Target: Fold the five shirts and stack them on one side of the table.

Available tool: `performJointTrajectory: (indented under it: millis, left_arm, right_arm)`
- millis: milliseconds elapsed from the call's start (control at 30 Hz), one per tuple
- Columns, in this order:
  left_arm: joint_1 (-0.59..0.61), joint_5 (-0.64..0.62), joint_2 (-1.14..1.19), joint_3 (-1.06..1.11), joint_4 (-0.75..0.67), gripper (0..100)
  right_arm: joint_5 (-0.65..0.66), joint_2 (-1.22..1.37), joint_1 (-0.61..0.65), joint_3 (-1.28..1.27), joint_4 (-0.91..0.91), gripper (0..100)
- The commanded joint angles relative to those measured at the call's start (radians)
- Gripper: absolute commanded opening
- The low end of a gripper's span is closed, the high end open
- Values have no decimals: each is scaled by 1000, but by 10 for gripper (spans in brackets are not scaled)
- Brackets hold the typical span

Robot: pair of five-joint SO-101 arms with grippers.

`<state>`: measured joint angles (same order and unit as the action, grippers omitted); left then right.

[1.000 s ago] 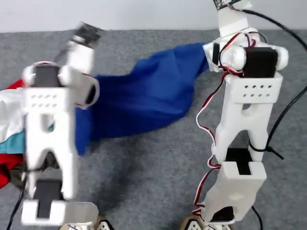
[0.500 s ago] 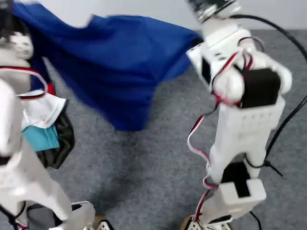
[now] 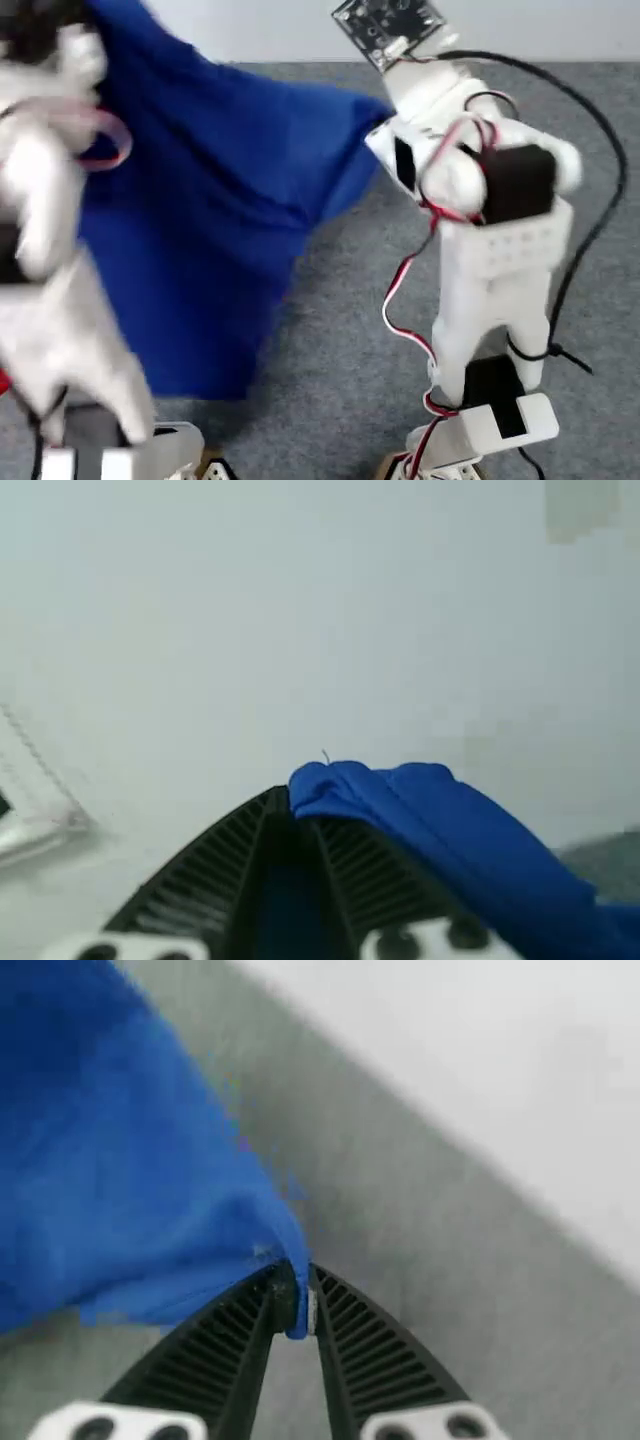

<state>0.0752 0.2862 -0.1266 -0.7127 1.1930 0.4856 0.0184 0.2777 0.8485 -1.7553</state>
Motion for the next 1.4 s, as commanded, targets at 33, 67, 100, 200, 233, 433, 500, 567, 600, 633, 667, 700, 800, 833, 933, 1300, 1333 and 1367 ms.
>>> performJointTrajectory:
  millis: [33,67,100,200,233,433,500,567,600,633,667,700,800,833,933,1300,1333,1367]
  left_arm:
    - [-84,14,207,128,-196,15]
    - [-98,14,267,136,-239,15]
    - [-112,14,327,139,-278,15]
    - [-147,14,491,122,-359,15]
    - [-157,14,537,99,-359,15]
    - [-187,12,704,-117,-209,25]
    - [-190,-9,718,-203,-101,63]
    - [-190,-69,721,-283,5,98]
    - [-190,-91,721,-321,57,110]
    - [-189,-106,721,-358,110,118]
    - [-189,-112,720,-395,167,126]
    - [-187,-118,720,-432,222,132]
    - [-184,-132,721,-542,374,150]
    - [-184,-144,721,-575,411,154]
    - [-183,-164,720,-680,503,164]
    - [-247,-164,597,-616,566,159]
    - [-262,-161,560,-547,566,159]
    - [-273,-160,522,-466,566,159]
  right_arm:
    - [3,-47,-56,-219,-39,9]
    - [3,-45,-73,-256,-39,9]
    - [3,-42,-94,-292,-38,9]
    - [3,-39,-177,-373,-33,9]
    - [3,-39,-208,-404,-18,9]
    - [5,-39,-395,-551,111,9]
    - [9,-39,-424,-592,136,9]
    - [9,-39,-438,-623,150,9]
    - [9,-39,-438,-631,148,9]
    - [9,-39,-438,-638,148,9]
    - [9,-39,-438,-641,148,9]
    - [9,-39,-438,-643,148,9]
    - [9,-39,-443,-643,154,9]
    - [9,-39,-456,-643,154,9]
    - [8,-39,-501,-643,157,9]
    - [11,-41,-559,-643,137,9]
    - [11,-41,-559,-644,137,9]
    - [9,-39,-559,-644,137,9]
